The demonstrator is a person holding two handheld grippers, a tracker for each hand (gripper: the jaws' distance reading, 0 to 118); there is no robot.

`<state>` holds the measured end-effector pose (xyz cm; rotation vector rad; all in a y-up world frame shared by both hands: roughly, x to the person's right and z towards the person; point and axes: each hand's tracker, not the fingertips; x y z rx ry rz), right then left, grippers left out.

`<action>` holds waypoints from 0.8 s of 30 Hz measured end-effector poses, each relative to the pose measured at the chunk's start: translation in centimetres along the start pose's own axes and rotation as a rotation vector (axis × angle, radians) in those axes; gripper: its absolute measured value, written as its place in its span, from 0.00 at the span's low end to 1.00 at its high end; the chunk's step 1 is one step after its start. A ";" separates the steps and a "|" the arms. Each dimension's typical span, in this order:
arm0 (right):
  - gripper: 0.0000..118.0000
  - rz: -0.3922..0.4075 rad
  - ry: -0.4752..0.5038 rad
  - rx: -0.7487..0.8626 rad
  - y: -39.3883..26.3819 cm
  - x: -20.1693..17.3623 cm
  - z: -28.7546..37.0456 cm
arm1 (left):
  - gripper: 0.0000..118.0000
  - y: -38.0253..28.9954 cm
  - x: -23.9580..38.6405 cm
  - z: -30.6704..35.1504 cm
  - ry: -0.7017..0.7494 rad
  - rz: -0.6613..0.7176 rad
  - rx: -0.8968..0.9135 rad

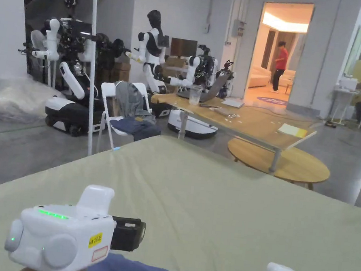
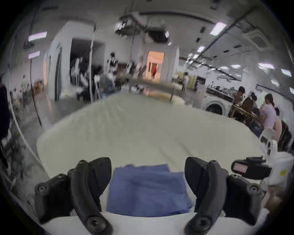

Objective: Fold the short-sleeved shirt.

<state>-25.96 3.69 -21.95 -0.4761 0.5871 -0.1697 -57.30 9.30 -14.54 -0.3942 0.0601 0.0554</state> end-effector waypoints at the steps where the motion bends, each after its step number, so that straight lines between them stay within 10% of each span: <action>1: 0.00 0.026 -0.015 0.029 0.2 0.8 1.5 | 0.82 0.1 1.5 0.9 -0.001 -0.043 0.027; 5: 0.00 0.103 -0.202 0.166 1.6 5.6 10.0 | 0.73 0.9 8.5 5.5 -0.057 -0.157 0.197; 12: 0.00 0.234 -0.533 0.360 1.5 10.3 24.0 | 0.00 1.5 20.0 7.3 -0.210 -0.191 0.336; 24: 0.00 0.231 -0.789 0.355 -0.7 8.2 28.2 | 0.00 -1.0 26.1 12.2 -0.209 -0.180 0.410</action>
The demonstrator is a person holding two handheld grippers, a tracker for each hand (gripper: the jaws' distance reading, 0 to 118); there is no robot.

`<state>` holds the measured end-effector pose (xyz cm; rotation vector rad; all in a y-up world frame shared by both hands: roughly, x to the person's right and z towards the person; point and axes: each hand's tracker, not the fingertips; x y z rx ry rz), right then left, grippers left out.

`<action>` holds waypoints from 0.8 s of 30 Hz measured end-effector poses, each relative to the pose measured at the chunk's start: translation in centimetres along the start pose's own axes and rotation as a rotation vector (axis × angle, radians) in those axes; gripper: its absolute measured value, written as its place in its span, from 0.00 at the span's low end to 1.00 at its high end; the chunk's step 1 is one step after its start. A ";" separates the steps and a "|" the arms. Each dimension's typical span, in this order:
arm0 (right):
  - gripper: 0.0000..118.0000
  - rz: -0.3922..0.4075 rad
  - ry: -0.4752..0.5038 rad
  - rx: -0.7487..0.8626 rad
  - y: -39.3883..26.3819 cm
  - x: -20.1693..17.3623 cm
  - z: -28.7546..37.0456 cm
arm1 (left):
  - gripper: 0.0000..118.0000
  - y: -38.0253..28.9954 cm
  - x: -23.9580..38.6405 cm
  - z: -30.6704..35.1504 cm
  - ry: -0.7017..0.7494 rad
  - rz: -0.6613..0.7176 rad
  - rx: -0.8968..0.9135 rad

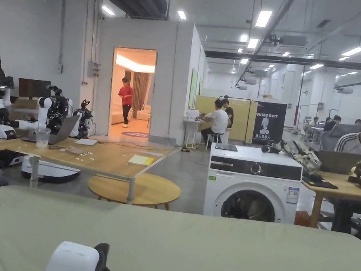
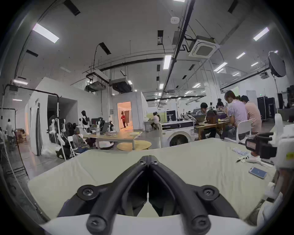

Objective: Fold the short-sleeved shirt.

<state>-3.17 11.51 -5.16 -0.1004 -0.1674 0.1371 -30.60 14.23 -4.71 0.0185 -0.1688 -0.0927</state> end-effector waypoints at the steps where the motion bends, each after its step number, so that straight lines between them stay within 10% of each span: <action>1: 0.00 -0.005 -0.036 -0.008 -0.2 -0.3 0.2 | 0.00 0.0 0.0 0.0 -0.010 -0.009 -0.009; 5: 0.00 -0.153 0.052 -0.045 -1.1 -0.3 0.0 | 0.00 -0.3 -0.3 0.1 -0.017 0.023 -0.051; 19: 0.02 -0.111 0.075 -0.021 -0.7 -1.2 2.0 | 0.00 -0.7 -2.5 1.9 0.000 0.083 -0.020; 22: 0.22 -0.119 0.084 -0.024 -0.5 -1.2 2.1 | 0.51 -0.6 -2.8 2.0 0.004 0.086 -0.015; 24: 0.39 -0.112 0.072 -0.023 -0.4 -1.4 2.2 | 0.58 -0.6 -2.8 2.1 0.006 0.067 -0.011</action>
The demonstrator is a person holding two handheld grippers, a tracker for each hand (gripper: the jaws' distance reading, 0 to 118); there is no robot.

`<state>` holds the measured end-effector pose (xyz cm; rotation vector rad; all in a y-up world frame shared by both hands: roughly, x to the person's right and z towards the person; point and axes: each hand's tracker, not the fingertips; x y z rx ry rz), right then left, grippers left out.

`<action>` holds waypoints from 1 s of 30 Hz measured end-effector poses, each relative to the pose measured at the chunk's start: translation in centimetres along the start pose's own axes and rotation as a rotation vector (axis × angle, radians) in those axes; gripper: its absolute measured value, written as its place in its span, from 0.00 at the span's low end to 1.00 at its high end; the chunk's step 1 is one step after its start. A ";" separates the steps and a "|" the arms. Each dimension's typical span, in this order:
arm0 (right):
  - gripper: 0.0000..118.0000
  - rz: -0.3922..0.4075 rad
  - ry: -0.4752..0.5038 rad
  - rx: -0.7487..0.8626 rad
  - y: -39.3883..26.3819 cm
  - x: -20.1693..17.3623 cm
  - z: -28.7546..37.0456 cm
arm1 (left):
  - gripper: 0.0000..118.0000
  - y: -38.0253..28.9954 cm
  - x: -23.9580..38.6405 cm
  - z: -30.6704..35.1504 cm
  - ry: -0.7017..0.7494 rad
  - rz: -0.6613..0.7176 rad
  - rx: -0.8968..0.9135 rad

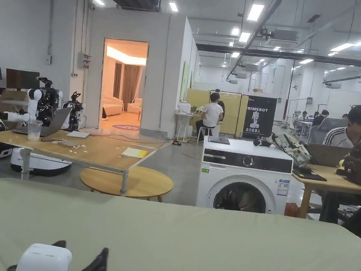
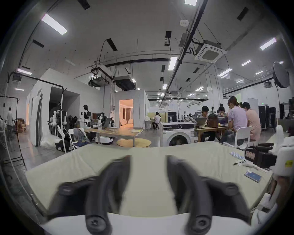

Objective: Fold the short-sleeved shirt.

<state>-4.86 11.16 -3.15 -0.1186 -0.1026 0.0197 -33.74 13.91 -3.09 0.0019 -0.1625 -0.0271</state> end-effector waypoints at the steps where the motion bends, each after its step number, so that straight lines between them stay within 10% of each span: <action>1: 0.39 0.004 -0.003 -0.002 0.1 0.0 0.1 | 0.58 0.0 0.0 0.0 0.001 -0.005 -0.001; 3: 0.62 0.010 -0.001 0.007 0.1 -0.1 0.1 | 0.88 0.2 0.1 0.3 0.000 -0.005 0.005; 8: 0.92 0.001 0.017 0.018 0.4 -0.3 0.3 | 0.90 0.8 -0.1 0.8 -0.011 0.024 0.039; 14: 0.93 -0.114 0.071 0.059 0.6 0.7 0.8 | 0.90 0.7 0.0 1.2 -0.035 0.038 0.060; 30: 0.93 -0.096 0.040 0.050 0.9 1.2 0.9 | 0.90 0.8 -0.6 0.9 -0.009 0.045 0.038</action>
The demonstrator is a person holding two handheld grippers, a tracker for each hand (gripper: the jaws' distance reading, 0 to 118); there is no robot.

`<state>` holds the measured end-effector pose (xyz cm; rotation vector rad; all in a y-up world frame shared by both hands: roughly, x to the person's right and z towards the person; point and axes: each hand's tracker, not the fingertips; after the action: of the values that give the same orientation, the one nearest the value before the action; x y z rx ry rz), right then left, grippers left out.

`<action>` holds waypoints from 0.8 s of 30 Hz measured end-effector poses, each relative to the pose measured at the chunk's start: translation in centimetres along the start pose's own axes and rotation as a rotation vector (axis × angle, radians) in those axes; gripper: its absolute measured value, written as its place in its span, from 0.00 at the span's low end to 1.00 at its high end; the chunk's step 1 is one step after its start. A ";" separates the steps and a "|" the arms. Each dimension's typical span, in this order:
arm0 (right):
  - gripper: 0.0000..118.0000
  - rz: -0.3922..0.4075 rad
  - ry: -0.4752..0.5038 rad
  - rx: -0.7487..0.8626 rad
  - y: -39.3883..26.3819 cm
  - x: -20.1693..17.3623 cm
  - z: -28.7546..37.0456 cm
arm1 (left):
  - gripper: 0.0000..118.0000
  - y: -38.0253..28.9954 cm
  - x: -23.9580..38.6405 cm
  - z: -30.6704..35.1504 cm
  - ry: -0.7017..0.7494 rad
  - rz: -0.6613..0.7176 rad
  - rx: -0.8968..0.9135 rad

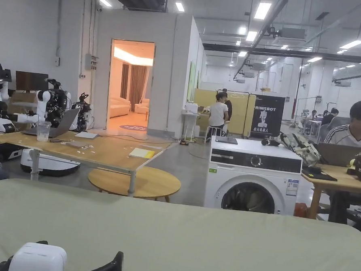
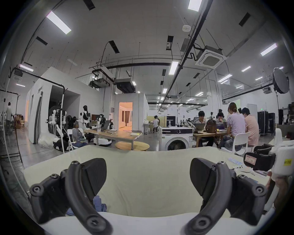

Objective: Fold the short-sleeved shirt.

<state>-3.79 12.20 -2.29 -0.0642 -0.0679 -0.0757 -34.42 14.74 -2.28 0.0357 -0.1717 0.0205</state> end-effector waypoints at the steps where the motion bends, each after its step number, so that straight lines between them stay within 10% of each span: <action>1: 0.93 0.000 0.001 0.000 0.0 0.0 0.0 | 0.90 0.0 0.0 0.0 0.000 -0.004 0.000; 24: 0.93 -0.190 -0.076 -0.057 0.7 -0.2 -1.2 | 0.90 -0.2 0.6 -0.4 -0.021 -0.003 -0.021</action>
<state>-3.82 12.85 -3.50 -0.1180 -0.1475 -0.2656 -33.79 14.60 -2.58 0.0151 -0.1931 0.0157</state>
